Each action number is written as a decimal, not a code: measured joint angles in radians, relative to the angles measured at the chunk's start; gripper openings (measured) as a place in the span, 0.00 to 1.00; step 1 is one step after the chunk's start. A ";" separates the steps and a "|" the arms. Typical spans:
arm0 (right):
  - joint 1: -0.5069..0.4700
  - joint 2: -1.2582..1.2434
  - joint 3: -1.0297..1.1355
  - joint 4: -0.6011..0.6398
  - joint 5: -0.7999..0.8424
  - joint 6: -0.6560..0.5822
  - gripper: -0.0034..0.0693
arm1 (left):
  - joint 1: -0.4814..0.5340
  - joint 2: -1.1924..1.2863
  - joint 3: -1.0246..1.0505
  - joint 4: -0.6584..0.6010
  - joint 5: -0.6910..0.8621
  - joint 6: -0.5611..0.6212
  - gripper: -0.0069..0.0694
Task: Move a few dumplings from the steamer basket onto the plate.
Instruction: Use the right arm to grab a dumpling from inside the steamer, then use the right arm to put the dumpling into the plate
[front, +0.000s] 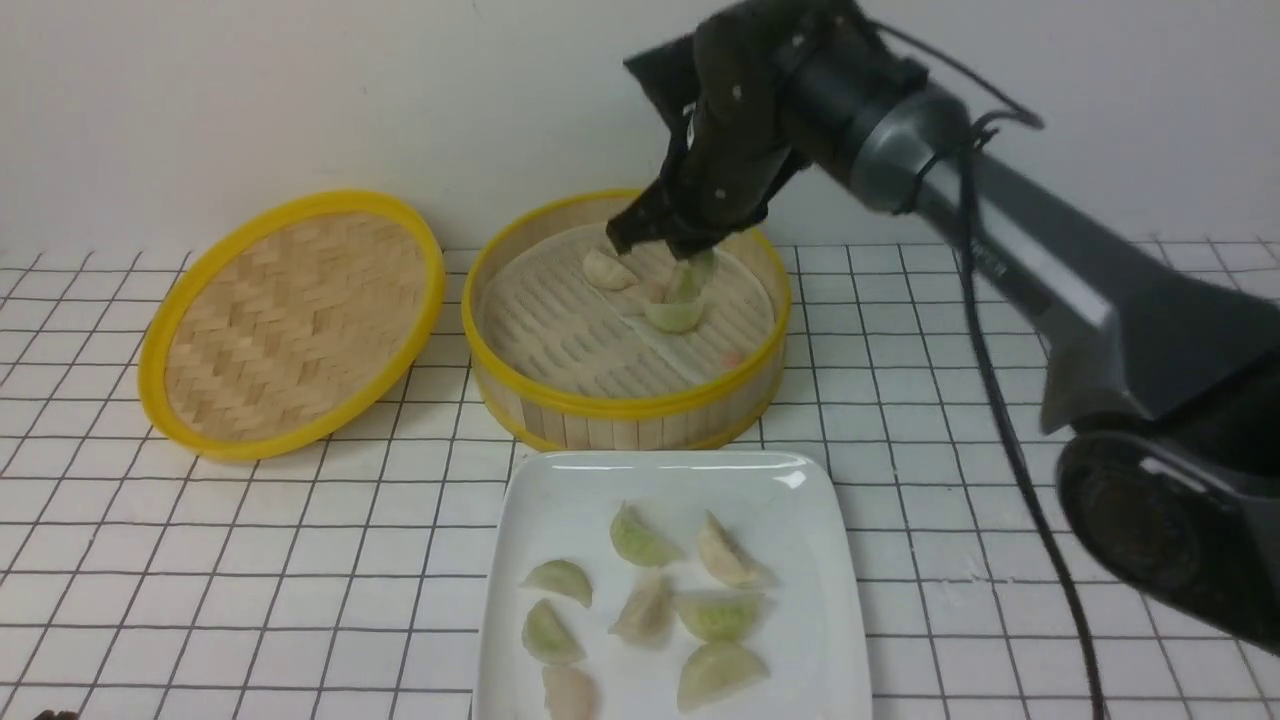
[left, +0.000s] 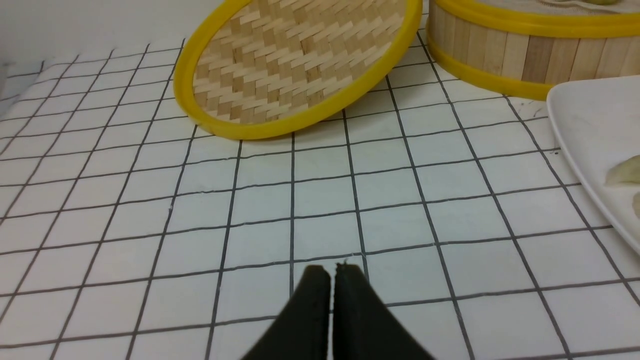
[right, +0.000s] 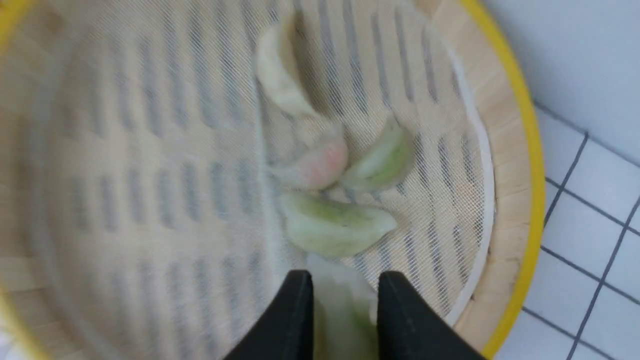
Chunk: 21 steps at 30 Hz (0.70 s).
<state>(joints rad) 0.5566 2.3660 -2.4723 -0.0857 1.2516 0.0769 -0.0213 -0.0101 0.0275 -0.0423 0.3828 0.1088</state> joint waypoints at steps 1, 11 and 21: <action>0.001 -0.029 0.024 0.015 0.000 0.000 0.24 | 0.000 0.000 0.000 0.000 0.000 0.000 0.08; 0.071 -0.337 0.584 0.238 0.000 -0.030 0.24 | 0.000 0.000 0.000 0.000 0.000 0.000 0.08; 0.100 -0.231 0.705 0.276 -0.012 -0.038 0.32 | 0.000 0.000 0.000 0.000 0.000 0.000 0.08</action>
<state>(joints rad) 0.6562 2.1347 -1.7672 0.1906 1.2398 0.0393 -0.0213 -0.0101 0.0275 -0.0423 0.3828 0.1088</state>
